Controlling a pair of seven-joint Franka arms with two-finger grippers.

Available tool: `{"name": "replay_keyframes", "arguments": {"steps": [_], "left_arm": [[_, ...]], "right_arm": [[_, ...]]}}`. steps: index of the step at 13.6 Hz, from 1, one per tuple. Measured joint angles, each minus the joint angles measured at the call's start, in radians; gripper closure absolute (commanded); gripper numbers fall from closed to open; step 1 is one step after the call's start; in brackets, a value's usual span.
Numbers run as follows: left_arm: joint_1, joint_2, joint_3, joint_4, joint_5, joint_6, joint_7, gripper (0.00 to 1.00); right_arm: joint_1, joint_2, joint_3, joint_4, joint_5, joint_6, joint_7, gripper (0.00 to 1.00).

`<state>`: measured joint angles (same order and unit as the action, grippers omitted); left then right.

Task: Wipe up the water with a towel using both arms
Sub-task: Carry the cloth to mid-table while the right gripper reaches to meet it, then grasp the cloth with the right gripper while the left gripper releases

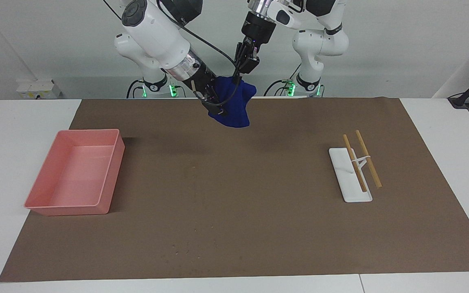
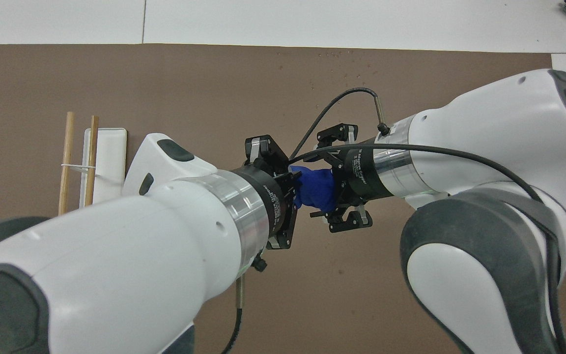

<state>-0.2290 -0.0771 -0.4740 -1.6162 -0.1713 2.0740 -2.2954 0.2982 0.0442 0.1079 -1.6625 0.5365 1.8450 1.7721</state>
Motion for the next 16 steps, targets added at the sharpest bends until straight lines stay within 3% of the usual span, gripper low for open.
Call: {"name": "replay_keyframes", "arguments": {"steps": [1,6,7,8,9,13,16], "left_arm": [[0.0,0.0,0.0,0.0,0.0,0.001,0.0,1.0],[0.0,0.001,0.0,0.0,0.0,0.002,-0.001,0.96],[0.0,0.001,0.0,0.0,0.0,0.002,-0.001,0.58],[0.0,0.002,0.0,0.0,0.0,0.002,0.002,0.1],[0.0,0.003,0.0,0.0,0.001,0.001,0.011,0.0],[-0.001,0.005,0.001,-0.002,0.001,-0.045,0.103,0.0],[0.004,0.005,0.01,-0.002,0.002,-0.135,0.18,0.0]], "right_arm": [[0.004,0.0,0.0,-0.001,0.0,0.011,0.001,1.0],[0.01,0.0,-0.001,-0.002,0.0,0.022,0.027,1.0],[0.009,-0.001,-0.003,-0.002,0.0,0.024,0.029,1.0],[0.009,0.0,-0.004,-0.002,0.0,0.025,0.029,1.0],[0.009,0.0,-0.005,-0.002,0.0,0.027,0.029,1.0],[-0.004,0.0,-0.013,-0.002,-0.001,0.049,0.017,1.0],[-0.047,0.005,-0.016,-0.001,-0.013,0.13,-0.02,1.0]]}}
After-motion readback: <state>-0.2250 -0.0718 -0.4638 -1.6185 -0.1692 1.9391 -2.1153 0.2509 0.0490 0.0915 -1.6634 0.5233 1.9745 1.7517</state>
